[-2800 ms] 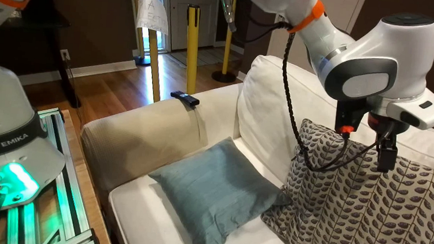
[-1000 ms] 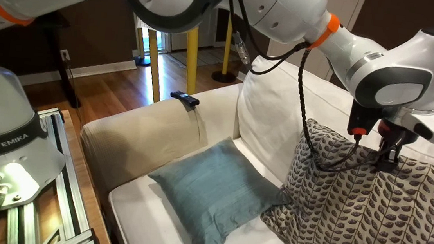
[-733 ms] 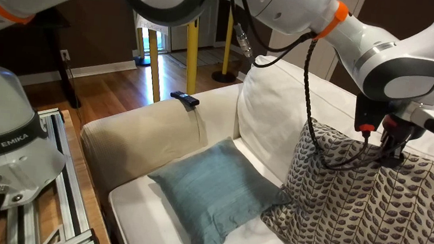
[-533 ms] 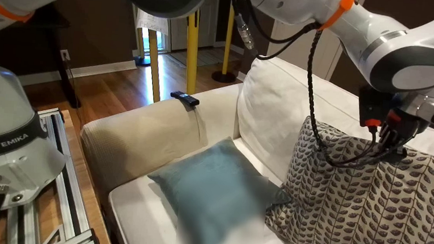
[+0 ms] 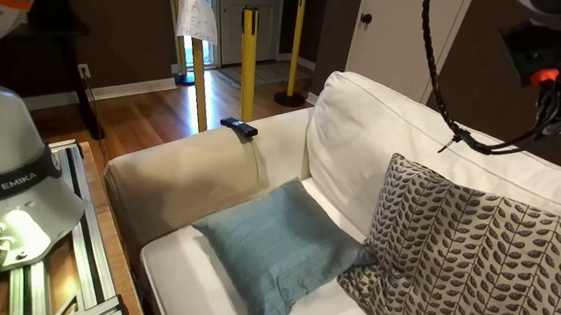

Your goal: Move the first left blue pillow forward, then put the first left brown pillow on the blue pillow

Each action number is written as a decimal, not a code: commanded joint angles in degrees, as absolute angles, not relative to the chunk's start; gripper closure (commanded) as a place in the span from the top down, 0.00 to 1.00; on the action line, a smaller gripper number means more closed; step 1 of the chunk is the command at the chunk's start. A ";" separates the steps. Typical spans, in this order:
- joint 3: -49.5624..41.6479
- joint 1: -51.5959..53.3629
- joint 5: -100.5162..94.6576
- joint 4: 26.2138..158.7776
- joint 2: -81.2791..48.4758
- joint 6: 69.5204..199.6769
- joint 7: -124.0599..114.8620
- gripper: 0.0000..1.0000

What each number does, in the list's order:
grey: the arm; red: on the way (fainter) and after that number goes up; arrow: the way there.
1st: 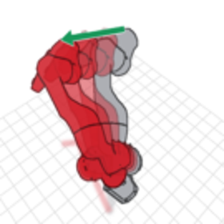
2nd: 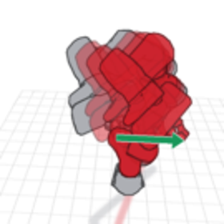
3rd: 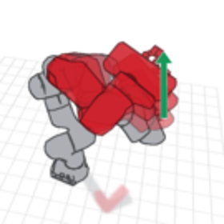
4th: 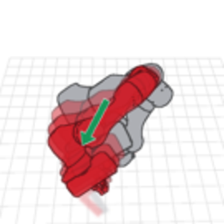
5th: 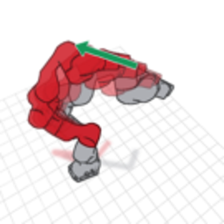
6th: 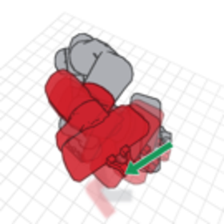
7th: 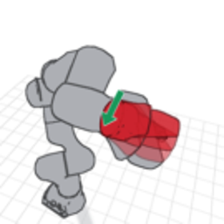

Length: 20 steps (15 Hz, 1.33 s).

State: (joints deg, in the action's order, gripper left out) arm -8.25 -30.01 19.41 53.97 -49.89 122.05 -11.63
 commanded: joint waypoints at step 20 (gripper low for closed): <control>-7.27 -23.97 19.34 46.79 -66.74 115.66 -30.83 1.00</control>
